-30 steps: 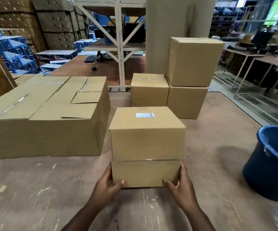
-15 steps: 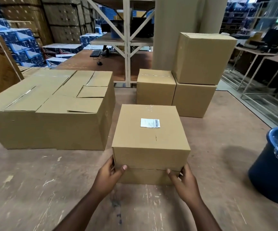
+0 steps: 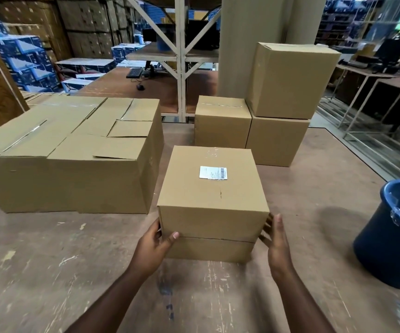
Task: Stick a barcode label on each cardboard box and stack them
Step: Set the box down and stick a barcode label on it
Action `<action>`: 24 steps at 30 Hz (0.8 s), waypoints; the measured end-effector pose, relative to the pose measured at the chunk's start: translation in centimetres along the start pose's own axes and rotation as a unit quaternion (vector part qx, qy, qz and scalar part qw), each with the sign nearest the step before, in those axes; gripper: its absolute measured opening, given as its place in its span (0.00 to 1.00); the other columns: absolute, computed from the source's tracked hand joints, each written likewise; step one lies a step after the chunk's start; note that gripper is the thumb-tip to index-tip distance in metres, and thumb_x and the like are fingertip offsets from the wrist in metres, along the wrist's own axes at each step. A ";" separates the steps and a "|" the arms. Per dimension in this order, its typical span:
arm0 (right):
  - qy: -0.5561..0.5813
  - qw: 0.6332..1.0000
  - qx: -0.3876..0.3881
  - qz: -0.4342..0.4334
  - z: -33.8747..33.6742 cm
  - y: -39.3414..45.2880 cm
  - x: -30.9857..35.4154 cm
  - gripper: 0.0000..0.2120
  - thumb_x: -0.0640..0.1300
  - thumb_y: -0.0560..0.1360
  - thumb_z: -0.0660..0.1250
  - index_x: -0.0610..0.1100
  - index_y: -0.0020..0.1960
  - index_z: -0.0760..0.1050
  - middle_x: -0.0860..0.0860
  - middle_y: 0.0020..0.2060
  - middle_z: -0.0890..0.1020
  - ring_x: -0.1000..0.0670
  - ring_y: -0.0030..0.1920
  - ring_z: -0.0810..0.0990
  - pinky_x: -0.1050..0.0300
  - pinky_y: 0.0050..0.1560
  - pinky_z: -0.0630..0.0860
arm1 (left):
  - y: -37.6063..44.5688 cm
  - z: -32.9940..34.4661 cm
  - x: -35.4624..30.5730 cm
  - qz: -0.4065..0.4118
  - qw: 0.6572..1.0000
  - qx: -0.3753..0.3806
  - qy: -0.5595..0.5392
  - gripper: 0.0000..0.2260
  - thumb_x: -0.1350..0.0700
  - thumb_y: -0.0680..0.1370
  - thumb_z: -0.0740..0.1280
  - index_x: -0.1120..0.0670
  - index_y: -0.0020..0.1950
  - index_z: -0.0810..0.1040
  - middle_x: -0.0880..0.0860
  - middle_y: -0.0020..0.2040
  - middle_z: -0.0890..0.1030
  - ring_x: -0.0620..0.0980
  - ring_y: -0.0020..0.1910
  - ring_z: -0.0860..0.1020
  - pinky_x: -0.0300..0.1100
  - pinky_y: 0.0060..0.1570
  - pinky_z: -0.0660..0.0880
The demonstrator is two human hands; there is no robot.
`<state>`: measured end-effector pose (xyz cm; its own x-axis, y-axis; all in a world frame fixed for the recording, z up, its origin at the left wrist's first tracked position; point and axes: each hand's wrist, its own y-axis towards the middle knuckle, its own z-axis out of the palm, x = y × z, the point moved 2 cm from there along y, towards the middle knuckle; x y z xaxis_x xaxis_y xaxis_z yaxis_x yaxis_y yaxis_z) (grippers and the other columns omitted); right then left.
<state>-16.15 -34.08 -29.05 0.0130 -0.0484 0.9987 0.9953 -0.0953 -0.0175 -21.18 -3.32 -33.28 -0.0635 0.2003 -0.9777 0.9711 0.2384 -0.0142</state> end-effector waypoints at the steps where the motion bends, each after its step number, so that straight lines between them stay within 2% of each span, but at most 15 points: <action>1: 0.006 1.000 0.005 -0.008 0.1 0.8 0.8 0.46 0.84 0.66 0.58 0.58 0.75 0.71 0.58 0.70 0.78 0.55 0.68 0.77 0.46 0.68 0.74 | 0.1 -0.2 0.1 -0.002 1.000 -0.002 0.008 0.32 0.38 0.74 0.74 0.44 0.75 0.71 0.39 0.64 0.81 0.43 0.64 0.80 0.47 0.62 0.79; 2: 0.013 1.000 0.016 -0.016 0.4 1.4 1.6 0.38 0.80 0.71 0.58 0.63 0.75 0.69 0.61 0.72 0.76 0.57 0.69 0.76 0.49 0.67 0.74 | 0.2 -0.2 0.2 -0.006 1.000 -0.004 0.015 0.32 0.37 0.73 0.74 0.44 0.75 0.72 0.39 0.64 0.81 0.43 0.63 0.80 0.48 0.61 0.79; 4: -0.005 0.998 0.036 -0.042 1.0 2.5 2.5 0.21 0.64 0.81 0.56 0.70 0.73 0.67 0.64 0.76 0.69 0.61 0.74 0.69 0.50 0.73 0.70 | 0.4 -0.3 0.4 -0.007 0.999 -0.030 0.033 0.27 0.40 0.75 0.74 0.44 0.72 0.75 0.40 0.61 0.83 0.43 0.61 0.81 0.48 0.59 0.80; 5: -0.025 0.996 0.049 -0.064 1.4 2.9 2.4 0.19 0.58 0.84 0.55 0.71 0.73 0.67 0.65 0.79 0.65 0.63 0.77 0.64 0.50 0.77 0.66 | 0.3 -0.5 0.4 -0.008 0.996 -0.069 0.049 0.24 0.40 0.75 0.74 0.44 0.70 0.76 0.42 0.59 0.84 0.44 0.59 0.82 0.48 0.57 0.81; 7: -0.086 0.989 0.073 -0.092 2.5 2.3 1.6 0.18 0.54 0.87 0.56 0.66 0.75 0.66 0.67 0.81 0.56 0.67 0.79 0.56 0.54 0.80 0.59 | 0.2 -1.2 0.1 -0.015 0.981 -0.179 0.071 0.22 0.38 0.76 0.71 0.44 0.67 0.77 0.46 0.57 0.84 0.48 0.58 0.82 0.48 0.55 0.81; 9: -0.124 0.979 0.091 -0.133 3.4 0.7 0.4 0.20 0.53 0.85 0.59 0.58 0.76 0.69 0.66 0.82 0.52 0.70 0.78 0.53 0.64 0.76 0.59 | -0.3 -1.5 -0.9 -0.006 0.967 -0.250 0.045 0.20 0.41 0.79 0.69 0.46 0.69 0.74 0.50 0.63 0.81 0.50 0.63 0.79 0.41 0.56 0.76; 11: -0.130 0.970 0.099 -0.181 3.9 0.1 -0.3 0.19 0.52 0.85 0.61 0.51 0.75 0.72 0.64 0.83 0.54 0.66 0.80 0.55 0.71 0.73 0.60 | -0.6 -1.3 -2.5 0.010 0.967 -0.253 0.011 0.28 0.40 0.80 0.67 0.52 0.75 0.68 0.50 0.74 0.72 0.46 0.72 0.71 0.33 0.61 0.69; 12: -0.118 0.972 0.090 -0.182 4.0 0.6 -0.1 0.20 0.53 0.84 0.61 0.51 0.75 0.72 0.63 0.82 0.56 0.63 0.80 0.56 0.70 0.73 0.62 | -0.7 -1.0 -3.6 0.017 0.970 -0.241 -0.001 0.35 0.35 0.78 0.66 0.52 0.79 0.63 0.49 0.78 0.67 0.44 0.76 0.65 0.34 0.67 0.66; 13: -0.095 0.981 0.070 -0.154 4.0 1.8 0.5 0.23 0.57 0.82 0.62 0.52 0.75 0.70 0.63 0.82 0.59 0.60 0.80 0.59 0.64 0.75 0.64 | -0.7 -0.6 -4.4 0.022 0.974 -0.225 -0.013 0.42 0.29 0.75 0.65 0.52 0.81 0.59 0.48 0.81 0.62 0.43 0.79 0.60 0.39 0.73 0.63; 15: -0.062 0.994 0.023 -0.083 3.8 4.8 2.5 0.34 0.67 0.77 0.63 0.57 0.79 0.63 0.63 0.80 0.62 0.56 0.80 0.62 0.46 0.78 0.65 | -0.6 0.6 -6.0 0.013 0.982 -0.186 -0.030 0.54 0.21 0.67 0.63 0.50 0.83 0.51 0.48 0.83 0.53 0.44 0.82 0.52 0.48 0.80 0.55; 16: -0.066 0.996 0.018 -0.062 3.8 6.5 3.7 0.38 0.71 0.75 0.63 0.60 0.81 0.58 0.62 0.79 0.62 0.54 0.80 0.62 0.42 0.79 0.64 | -0.4 1.2 -6.6 -0.002 0.984 -0.176 -0.024 0.57 0.20 0.65 0.62 0.50 0.84 0.48 0.48 0.84 0.49 0.44 0.82 0.48 0.49 0.81 0.52; 19: -0.112 0.991 0.054 -0.054 4.7 10.5 6.1 0.43 0.68 0.75 0.68 0.61 0.83 0.51 0.57 0.83 0.58 0.54 0.81 0.58 0.48 0.79 0.61 | 0.5 2.1 -8.1 -0.030 0.987 -0.159 0.016 0.63 0.20 0.63 0.63 0.54 0.83 0.41 0.49 0.84 0.42 0.44 0.82 0.40 0.50 0.81 0.45; 22: -0.114 0.991 0.065 -0.029 5.5 11.9 5.5 0.45 0.64 0.70 0.75 0.58 0.81 0.59 0.50 0.79 0.68 0.52 0.77 0.67 0.51 0.75 0.67 | 1.4 1.4 -8.3 -0.053 0.986 -0.157 0.005 0.63 0.24 0.62 0.67 0.54 0.83 0.40 0.49 0.84 0.43 0.44 0.82 0.41 0.51 0.81 0.47; 24: -0.121 0.992 0.008 -0.036 5.2 11.1 4.8 0.39 0.64 0.68 0.76 0.59 0.75 0.67 0.50 0.72 0.75 0.51 0.70 0.75 0.49 0.70 0.74 | 1.6 0.8 -8.3 -0.066 0.987 -0.145 -0.012 0.59 0.27 0.63 0.67 0.51 0.84 0.42 0.48 0.84 0.47 0.45 0.82 0.46 0.51 0.81 0.50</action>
<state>-4.57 -30.17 -24.21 -0.0381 0.1979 0.9795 0.9958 -0.0743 0.0537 -18.90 -5.36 -25.40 -0.1764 0.1285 -0.9759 0.8480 0.5232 -0.0844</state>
